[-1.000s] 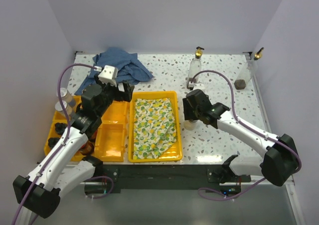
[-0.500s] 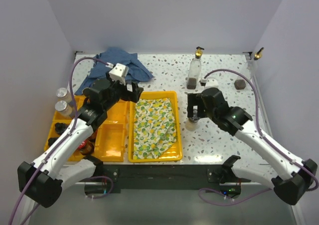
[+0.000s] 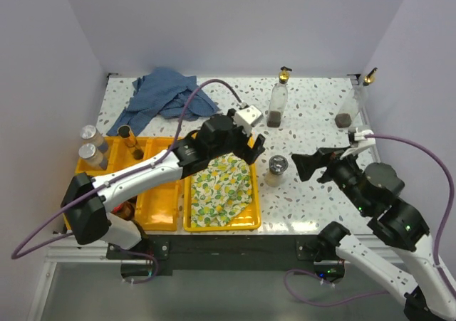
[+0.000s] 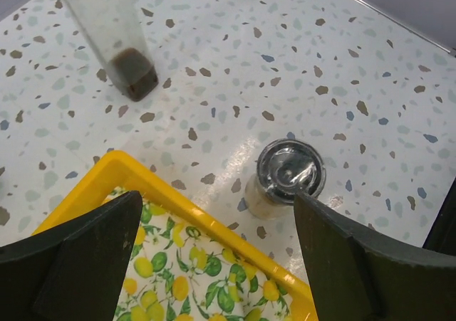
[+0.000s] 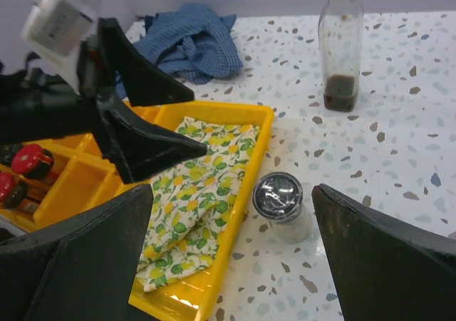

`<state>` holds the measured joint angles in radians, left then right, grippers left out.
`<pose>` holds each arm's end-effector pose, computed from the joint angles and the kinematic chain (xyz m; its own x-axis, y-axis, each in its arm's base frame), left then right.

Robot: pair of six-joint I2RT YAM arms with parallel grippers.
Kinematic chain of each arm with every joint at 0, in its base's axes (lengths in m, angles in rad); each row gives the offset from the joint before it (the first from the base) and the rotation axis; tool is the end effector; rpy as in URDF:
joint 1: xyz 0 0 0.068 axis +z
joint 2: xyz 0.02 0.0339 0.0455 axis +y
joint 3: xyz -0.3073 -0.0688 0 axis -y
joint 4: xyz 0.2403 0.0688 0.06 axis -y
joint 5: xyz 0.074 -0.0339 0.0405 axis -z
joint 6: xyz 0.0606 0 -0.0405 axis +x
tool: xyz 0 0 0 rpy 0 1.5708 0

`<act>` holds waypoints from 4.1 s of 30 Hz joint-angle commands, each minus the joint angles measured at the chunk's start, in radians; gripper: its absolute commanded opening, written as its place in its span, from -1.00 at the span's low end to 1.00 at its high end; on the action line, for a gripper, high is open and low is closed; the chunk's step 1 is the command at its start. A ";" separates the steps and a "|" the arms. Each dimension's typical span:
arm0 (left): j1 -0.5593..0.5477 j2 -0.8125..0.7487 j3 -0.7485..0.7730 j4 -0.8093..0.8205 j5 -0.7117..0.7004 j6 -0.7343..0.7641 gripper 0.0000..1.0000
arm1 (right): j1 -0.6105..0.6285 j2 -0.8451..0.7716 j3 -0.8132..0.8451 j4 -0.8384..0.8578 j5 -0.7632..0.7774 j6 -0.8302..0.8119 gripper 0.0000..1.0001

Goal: Organize the condiment bottles
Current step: Pick up the bottle from the center of the board, then place the bottle in the storage box.

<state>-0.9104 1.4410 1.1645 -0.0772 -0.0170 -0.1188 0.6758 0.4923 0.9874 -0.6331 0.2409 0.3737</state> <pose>0.2180 -0.2790 0.3637 -0.3034 0.1974 -0.9322 0.7492 0.6539 -0.1053 0.0588 0.0286 0.4074 -0.2544 0.2505 -0.9341 -0.3547 0.8744 0.3310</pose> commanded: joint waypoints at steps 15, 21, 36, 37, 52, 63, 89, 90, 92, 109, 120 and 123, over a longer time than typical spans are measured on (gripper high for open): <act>-0.173 0.415 0.323 0.010 -0.055 0.114 0.79 | 0.004 -0.296 0.095 -0.065 0.138 -0.064 0.97; -0.188 0.495 0.386 -0.033 -0.095 0.142 0.71 | 0.004 -0.302 0.120 -0.085 0.155 -0.097 0.97; -0.220 0.512 0.397 -0.093 -0.187 0.126 0.82 | 0.005 -0.293 0.120 -0.097 0.170 -0.119 0.97; -0.220 0.512 0.397 -0.099 -0.187 0.126 0.81 | 0.004 -0.293 0.120 -0.094 0.169 -0.119 0.97; -0.220 0.473 0.343 -0.091 -0.190 0.084 0.15 | 0.005 -0.279 0.131 -0.117 0.150 -0.075 0.97; -0.220 0.483 0.356 -0.119 -0.182 0.077 0.12 | 0.005 -0.250 0.161 -0.132 0.130 -0.042 0.97; 0.004 0.116 0.348 -0.231 -0.429 -0.039 -1.00 | 0.004 -0.183 0.094 -0.094 0.054 0.022 0.97; 0.027 0.092 0.301 -0.234 -0.446 -0.053 -1.00 | 0.004 -0.169 0.097 -0.102 0.043 0.024 0.97; 0.096 0.021 0.258 -0.259 -0.495 -0.061 -1.00 | 0.004 -0.129 0.103 -0.114 0.009 0.030 0.97; 0.510 -0.232 -0.118 -0.257 -0.468 -0.148 -1.00 | 0.004 -0.136 0.011 -0.027 -0.071 0.042 0.97; 0.533 -0.240 -0.262 -0.211 -0.463 -0.194 -1.00 | 0.002 -0.158 -0.018 -0.031 -0.095 0.048 0.97; 0.533 -0.238 -0.299 -0.176 -0.459 -0.200 -0.75 | 0.004 -0.152 -0.012 -0.060 -0.081 0.044 0.97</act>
<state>-0.3862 1.2392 0.8940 -0.3775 -0.4725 -0.2794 0.6758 0.3393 0.9684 -0.6960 0.1650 0.4187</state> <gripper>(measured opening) 0.681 0.986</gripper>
